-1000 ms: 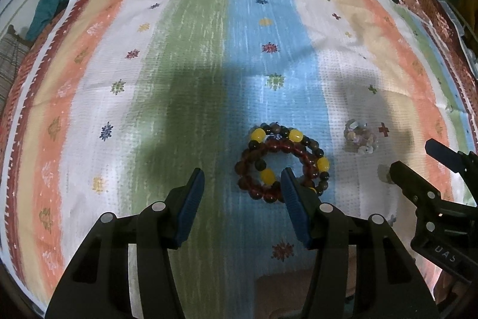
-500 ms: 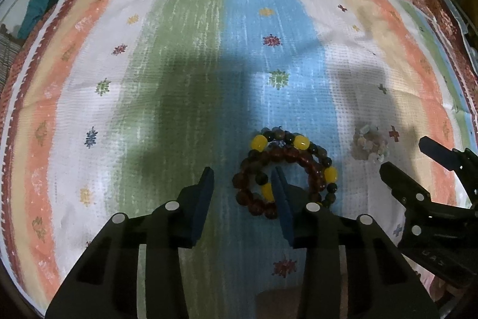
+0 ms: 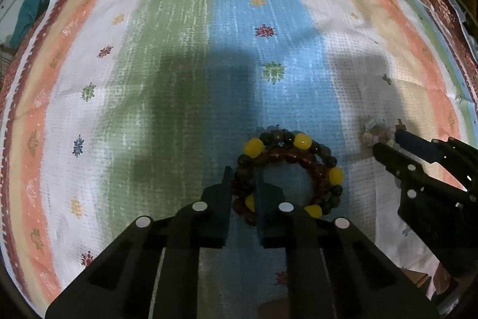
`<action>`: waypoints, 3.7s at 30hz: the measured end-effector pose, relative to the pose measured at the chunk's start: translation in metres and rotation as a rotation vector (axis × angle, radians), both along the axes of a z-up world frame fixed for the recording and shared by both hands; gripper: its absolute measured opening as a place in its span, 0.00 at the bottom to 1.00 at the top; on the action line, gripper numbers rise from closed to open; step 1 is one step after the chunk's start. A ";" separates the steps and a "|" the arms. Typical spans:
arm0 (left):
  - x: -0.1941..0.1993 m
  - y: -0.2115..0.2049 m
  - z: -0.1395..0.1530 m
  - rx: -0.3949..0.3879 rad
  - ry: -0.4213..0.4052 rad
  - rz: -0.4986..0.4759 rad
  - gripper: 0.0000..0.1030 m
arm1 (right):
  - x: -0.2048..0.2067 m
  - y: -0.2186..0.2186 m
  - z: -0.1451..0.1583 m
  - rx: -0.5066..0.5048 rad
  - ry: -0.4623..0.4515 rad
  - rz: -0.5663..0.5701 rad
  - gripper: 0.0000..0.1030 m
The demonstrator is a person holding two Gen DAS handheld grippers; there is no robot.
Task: Organize jewelry
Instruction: 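Grasp the yellow-and-black bead bracelet with the left tool while the right grasps the clear crystal bracelet, then lift both held bracelets and carry them over the tin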
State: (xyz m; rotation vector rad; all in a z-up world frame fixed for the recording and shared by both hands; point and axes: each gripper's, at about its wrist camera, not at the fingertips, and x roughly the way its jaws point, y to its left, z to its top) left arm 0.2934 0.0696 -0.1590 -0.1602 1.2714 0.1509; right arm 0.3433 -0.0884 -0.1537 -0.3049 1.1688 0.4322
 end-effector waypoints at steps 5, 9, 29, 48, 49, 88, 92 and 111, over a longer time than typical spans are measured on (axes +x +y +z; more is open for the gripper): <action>-0.002 0.002 -0.001 0.004 -0.005 -0.005 0.10 | 0.000 -0.003 0.001 0.019 0.015 0.002 0.11; -0.003 0.001 0.004 0.013 -0.015 0.001 0.09 | -0.001 -0.004 0.005 0.018 0.004 0.002 0.09; -0.018 -0.035 0.055 -0.002 -0.116 -0.048 0.09 | -0.018 -0.021 0.030 0.050 -0.029 -0.017 0.09; -0.035 -0.042 0.087 -0.021 -0.181 -0.045 0.09 | -0.043 -0.028 0.067 0.122 -0.071 -0.028 0.09; -0.036 -0.042 0.088 -0.020 -0.182 -0.044 0.09 | -0.044 -0.029 0.068 0.124 -0.073 -0.029 0.09; -0.091 -0.051 0.134 -0.052 -0.276 -0.070 0.09 | -0.106 -0.043 0.121 0.152 -0.198 0.000 0.09; -0.099 -0.051 0.137 -0.056 -0.286 -0.070 0.09 | -0.113 -0.044 0.124 0.156 -0.202 0.006 0.09; -0.134 -0.056 0.146 -0.070 -0.312 -0.070 0.09 | -0.156 -0.044 0.136 0.178 -0.229 0.046 0.09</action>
